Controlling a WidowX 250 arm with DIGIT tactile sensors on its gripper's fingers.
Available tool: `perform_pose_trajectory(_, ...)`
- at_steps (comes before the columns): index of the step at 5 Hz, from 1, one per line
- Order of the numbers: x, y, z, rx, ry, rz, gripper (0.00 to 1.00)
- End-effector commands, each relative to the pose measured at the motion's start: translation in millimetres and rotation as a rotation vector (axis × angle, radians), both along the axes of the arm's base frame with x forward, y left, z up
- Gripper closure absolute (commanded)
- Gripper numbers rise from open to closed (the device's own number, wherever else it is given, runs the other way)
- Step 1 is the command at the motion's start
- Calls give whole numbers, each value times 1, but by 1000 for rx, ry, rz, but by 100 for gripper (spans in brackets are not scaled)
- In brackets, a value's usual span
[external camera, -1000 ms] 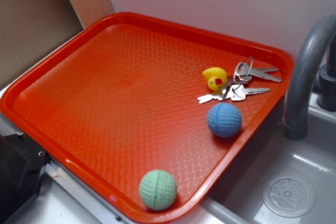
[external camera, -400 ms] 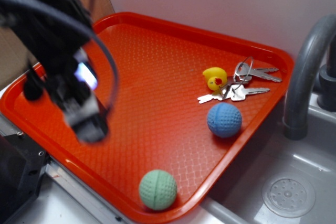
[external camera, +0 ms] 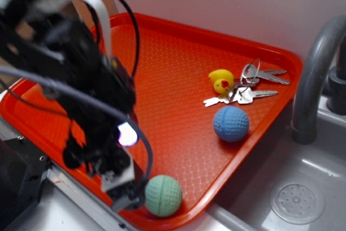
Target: Grab the green ball.
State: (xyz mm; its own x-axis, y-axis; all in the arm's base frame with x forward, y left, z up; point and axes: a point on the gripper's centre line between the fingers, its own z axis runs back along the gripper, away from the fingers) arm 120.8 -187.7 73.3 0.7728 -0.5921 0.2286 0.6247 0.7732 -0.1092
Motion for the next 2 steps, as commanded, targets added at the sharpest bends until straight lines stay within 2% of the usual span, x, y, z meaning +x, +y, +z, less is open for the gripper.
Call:
perform_pose_trajectory(1,5,-12,-15,-98,82,-6,0)
perform_pose_trajectory(2,9,-18,-24,-115,129,-2,0)
